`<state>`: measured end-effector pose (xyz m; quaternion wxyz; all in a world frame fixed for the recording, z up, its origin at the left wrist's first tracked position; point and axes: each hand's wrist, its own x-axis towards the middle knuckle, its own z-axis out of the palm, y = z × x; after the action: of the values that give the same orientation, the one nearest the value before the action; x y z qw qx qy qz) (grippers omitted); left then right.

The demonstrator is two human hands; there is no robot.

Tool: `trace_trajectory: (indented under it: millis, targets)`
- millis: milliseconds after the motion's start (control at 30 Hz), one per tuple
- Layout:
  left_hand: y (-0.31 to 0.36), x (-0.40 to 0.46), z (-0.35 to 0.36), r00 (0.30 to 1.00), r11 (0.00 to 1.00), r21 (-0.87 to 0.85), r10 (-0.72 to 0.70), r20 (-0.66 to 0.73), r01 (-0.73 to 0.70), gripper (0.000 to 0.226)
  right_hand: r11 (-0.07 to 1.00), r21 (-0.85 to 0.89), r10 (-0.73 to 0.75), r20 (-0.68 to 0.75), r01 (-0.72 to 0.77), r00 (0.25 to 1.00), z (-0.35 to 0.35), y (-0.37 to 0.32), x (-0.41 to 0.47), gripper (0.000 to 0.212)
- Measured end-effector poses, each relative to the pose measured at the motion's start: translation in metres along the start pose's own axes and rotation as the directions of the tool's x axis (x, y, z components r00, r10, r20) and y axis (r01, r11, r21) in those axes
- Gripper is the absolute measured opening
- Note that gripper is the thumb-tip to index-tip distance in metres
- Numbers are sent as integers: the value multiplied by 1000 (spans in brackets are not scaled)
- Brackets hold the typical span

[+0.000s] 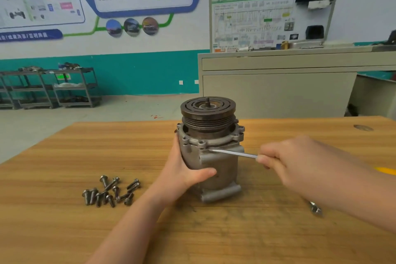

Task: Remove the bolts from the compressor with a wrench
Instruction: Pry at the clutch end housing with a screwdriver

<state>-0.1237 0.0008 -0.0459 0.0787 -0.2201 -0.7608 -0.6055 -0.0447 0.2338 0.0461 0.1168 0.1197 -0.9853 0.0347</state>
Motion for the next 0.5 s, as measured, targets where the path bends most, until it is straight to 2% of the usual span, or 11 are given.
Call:
trace_trajectory:
  millis: [167, 300, 400, 500]
  targets:
    - [-2, 10, -2, 1000, 998, 65, 14, 18, -15, 83, 997, -58, -56, 5, 56, 998, -2, -7, 17, 35]
    - [0, 12, -2, 998, 993, 103, 61, 15, -62, 81, 996, -34, -79, 49, 81, 996, -4, -11, 26, 44]
    - [-2, 10, -1, 995, 984, 158, 87, -50, -78, 71, 998, -6, -69, 78, 70, 995, -5, -6, 24, 48]
    - [-4, 7, 2, 987, 970, 226, 114, -114, -86, 64, 992, 114, -79, 319, 44, 945, -11, -1, 24, 41]
